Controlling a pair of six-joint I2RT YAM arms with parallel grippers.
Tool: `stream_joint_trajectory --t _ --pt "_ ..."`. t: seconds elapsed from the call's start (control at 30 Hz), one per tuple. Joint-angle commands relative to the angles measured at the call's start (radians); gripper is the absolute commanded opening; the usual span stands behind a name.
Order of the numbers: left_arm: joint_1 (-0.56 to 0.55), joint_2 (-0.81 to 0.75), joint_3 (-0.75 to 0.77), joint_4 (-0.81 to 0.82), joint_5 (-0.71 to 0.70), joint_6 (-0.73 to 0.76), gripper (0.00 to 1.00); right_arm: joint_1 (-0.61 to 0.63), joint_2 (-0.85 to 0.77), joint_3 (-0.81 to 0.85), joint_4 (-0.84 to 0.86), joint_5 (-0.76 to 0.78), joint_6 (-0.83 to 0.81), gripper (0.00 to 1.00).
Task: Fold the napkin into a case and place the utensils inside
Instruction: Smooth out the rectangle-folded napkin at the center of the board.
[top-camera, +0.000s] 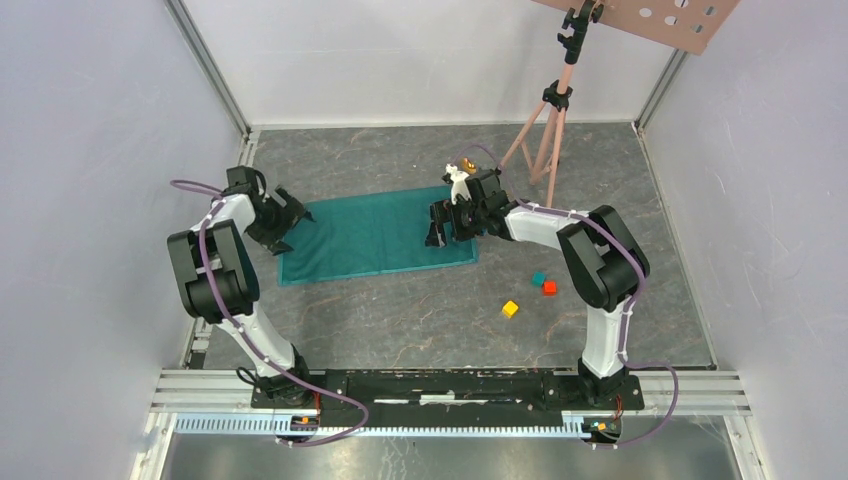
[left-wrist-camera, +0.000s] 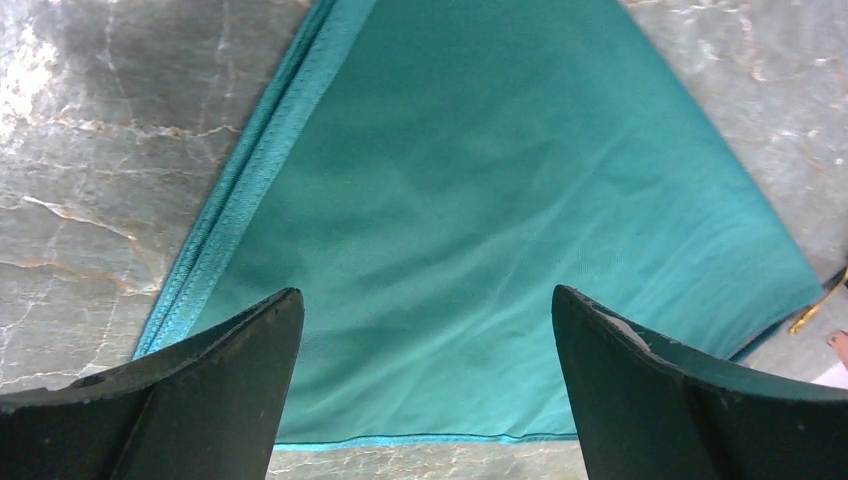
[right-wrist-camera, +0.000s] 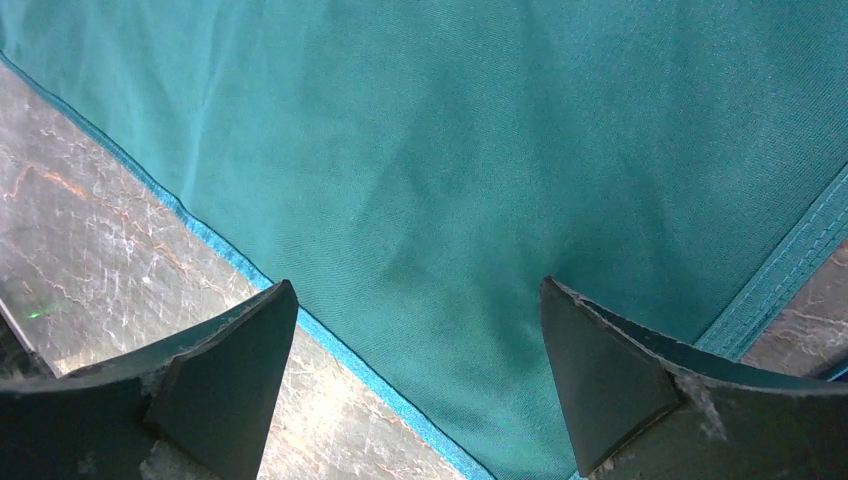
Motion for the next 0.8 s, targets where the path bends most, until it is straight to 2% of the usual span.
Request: stream_joint_trajectory --t 0.0,0.2,0.3,0.4,0.5,0.57,0.67,0.77 --pt "0.001 0.035 -0.02 -0.039 -0.101 0.021 1.0 -0.004 -0.042 -0.077 0.028 0.039 -0.033 0.97" --pt "0.016 -0.043 -0.055 -0.098 -0.294 0.023 1.0 -0.004 -0.104 -0.131 -0.024 0.148 -0.093 0.96" --pt "0.033 -0.097 -0.065 -0.108 -0.316 0.048 1.0 -0.005 -0.132 -0.111 -0.069 0.19 -0.126 0.96" --pt "0.012 -0.176 -0.075 -0.111 -0.321 0.069 1.0 0.002 -0.173 -0.105 -0.076 0.157 -0.12 0.96" --pt "-0.058 -0.274 -0.101 -0.098 -0.352 0.085 1.0 0.027 -0.223 -0.142 -0.038 0.091 -0.102 0.96" --pt "-0.103 -0.308 -0.12 -0.098 -0.329 0.083 1.0 0.031 -0.232 -0.16 -0.008 0.021 -0.075 0.97" --pt "-0.108 -0.305 -0.171 -0.061 -0.186 0.054 1.0 0.03 -0.223 -0.171 0.03 -0.029 -0.051 0.97" --pt "-0.111 -0.266 -0.201 -0.046 -0.162 0.053 1.0 0.031 -0.194 -0.156 0.029 -0.037 -0.06 0.96"
